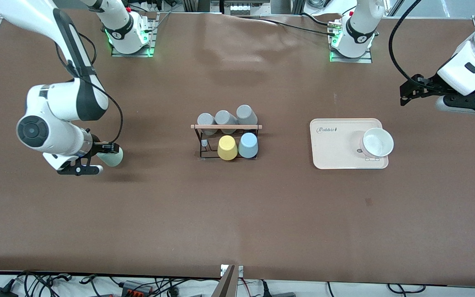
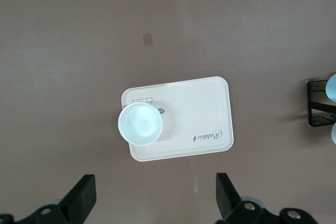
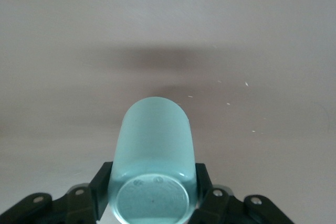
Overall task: Hang scattered cups on rack with three cups
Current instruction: 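Lift the mint green cup and carry it to the wooden rack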
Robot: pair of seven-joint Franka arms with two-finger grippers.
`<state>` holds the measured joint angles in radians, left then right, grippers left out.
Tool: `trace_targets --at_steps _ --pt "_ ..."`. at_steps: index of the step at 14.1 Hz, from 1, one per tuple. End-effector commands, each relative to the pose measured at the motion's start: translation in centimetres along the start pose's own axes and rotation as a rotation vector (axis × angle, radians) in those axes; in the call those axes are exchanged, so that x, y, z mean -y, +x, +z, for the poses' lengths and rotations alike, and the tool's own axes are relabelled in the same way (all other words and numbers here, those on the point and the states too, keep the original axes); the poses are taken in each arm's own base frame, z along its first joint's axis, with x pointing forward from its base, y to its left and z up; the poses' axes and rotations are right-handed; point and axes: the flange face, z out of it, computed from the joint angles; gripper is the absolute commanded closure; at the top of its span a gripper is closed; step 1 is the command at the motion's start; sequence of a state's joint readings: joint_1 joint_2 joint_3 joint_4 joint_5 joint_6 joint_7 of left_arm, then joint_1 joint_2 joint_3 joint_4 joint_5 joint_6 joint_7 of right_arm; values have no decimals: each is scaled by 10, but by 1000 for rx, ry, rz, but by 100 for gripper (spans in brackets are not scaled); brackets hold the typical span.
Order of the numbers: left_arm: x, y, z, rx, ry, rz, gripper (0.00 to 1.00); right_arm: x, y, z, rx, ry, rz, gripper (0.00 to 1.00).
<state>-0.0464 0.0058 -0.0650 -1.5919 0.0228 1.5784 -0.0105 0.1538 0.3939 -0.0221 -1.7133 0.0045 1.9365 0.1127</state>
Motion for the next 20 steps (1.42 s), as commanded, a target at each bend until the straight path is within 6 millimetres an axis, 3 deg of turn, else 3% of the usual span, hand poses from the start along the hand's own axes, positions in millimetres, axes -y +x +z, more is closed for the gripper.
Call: trace_targets --at_steps 1,7,8,9,12,15,20 --pt "0 -4 -5 -4 -8 -3 0 46 10 -43 -12 14 -61 76" --pt "0 -4 -5 -2 -8 -3 0 154 -13 -101 -70 4 -205 77" --pt "0 -5 -6 -4 -8 -3 0 177 -21 -103 -76 2 -201 77" --pt "0 -4 -5 -2 -8 -3 0 204 -30 -98 -79 -2 -164 77" --pt "0 -4 -5 -2 -8 -3 0 246 -35 -93 -89 5 -75 77" --pt "0 -5 -5 -1 -8 -3 0 292 -45 -75 -93 5 7 77" --pt "0 -5 -5 1 -8 -3 0 315 -53 -60 -32 86 50 77"
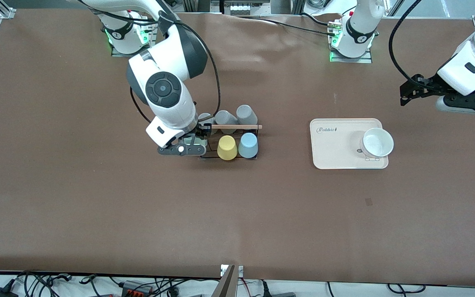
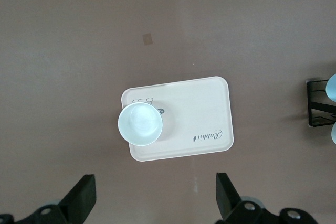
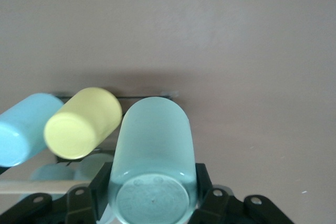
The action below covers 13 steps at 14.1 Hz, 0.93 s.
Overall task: Hang scattered cups on rack with three cups
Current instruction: 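Lift the mint green cup and carry it to the wooden rack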
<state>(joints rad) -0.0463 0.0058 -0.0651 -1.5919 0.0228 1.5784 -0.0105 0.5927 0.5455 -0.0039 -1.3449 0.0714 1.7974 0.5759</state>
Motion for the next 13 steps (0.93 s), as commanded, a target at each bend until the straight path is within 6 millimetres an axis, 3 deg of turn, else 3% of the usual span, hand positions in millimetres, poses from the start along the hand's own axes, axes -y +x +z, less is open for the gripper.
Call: trace_targets --at_steps 1,13 --pt "0 -5 -5 1 -8 -3 0 5 3 -2 27 52 29 77" --pt "-1 -4 -6 -2 -7 -1 0 9 15 48 60 18 36 76"
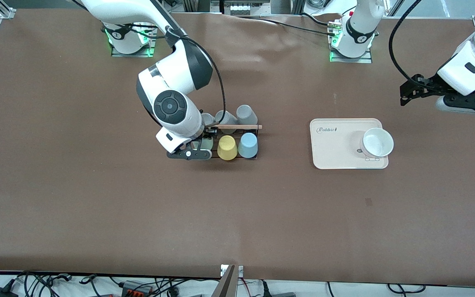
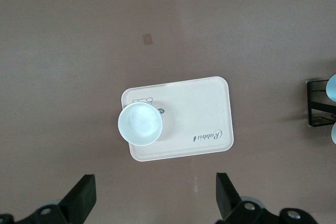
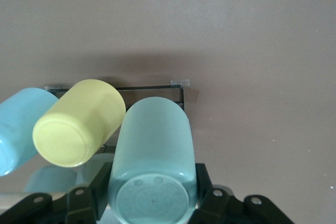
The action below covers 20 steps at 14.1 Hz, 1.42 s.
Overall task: Hang scattered cups on rack with three cups
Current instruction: 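Lower the mint cup onto a rack peg beside the yellow cup, release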
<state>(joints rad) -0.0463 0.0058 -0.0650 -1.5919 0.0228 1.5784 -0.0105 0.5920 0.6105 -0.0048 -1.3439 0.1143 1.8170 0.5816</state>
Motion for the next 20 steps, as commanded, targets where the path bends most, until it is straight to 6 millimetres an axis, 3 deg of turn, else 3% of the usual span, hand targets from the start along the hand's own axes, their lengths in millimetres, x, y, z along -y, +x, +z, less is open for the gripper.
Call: trace_targets --at_steps 1,5,9,11,12,15,16,18,20 --pt "-1 -4 -6 -2 -7 0 0 4 9 13 5 -7 12 76" --pt "-1 -4 -6 -2 -7 0 0 5 15 35 9 -23 19 75" --pt "-1 -5 -5 -1 -7 0 0 10 14 42 4 -19 13 69" --pt "-3 -5 -5 1 -7 2 0 10 14 41 2 -18 16 0" --pt "-3 -5 -6 -2 -7 3 0 10 14 38 -2 -16 15 0" --pt "-3 -5 -5 1 -7 3 0 0 24 8 -28 4 20 0" --pt "-3 -5 -6 -1 -7 3 0 -6 25 -10 -38 7 20 0" --pt "-3 -5 -6 -1 -7 3 0 -33 33 -54 -56 25 49 0" --pt "-3 -5 -5 2 -7 3 0 -85 49 -103 -85 55 55 0"
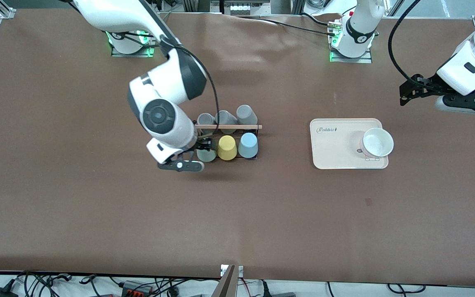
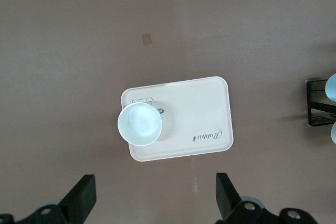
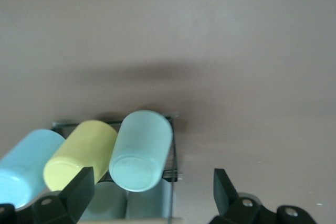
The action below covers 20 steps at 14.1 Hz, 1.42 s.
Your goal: Hang scattered cups on rack with three cups
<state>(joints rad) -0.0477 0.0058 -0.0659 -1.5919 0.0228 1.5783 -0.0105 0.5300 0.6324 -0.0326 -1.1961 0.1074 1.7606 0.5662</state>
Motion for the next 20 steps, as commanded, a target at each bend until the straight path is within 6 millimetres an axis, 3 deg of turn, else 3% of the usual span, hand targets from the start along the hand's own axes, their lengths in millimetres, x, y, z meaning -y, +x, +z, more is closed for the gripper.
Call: trace_targets --at_steps 1,3,7,10,13,20 --pt "-2 -5 -6 1 -7 1 0 -72 25 -68 -30 41 -8 0" --pt "-2 -5 -6 1 -7 1 0 -119 32 -104 -57 38 2 0" --pt "-2 -6 -5 8 -8 1 0 -225 45 -146 -77 -48 -5 0" --pt "-2 -6 -5 8 -7 1 0 -301 55 -164 -103 -39 -42 0" --pt "-2 -6 -5 8 -7 1 0 -365 37 -176 -157 -12 13 0" --pt "-1 -6 -5 8 -7 -1 0 -377 16 -205 -205 -44 -107 0"
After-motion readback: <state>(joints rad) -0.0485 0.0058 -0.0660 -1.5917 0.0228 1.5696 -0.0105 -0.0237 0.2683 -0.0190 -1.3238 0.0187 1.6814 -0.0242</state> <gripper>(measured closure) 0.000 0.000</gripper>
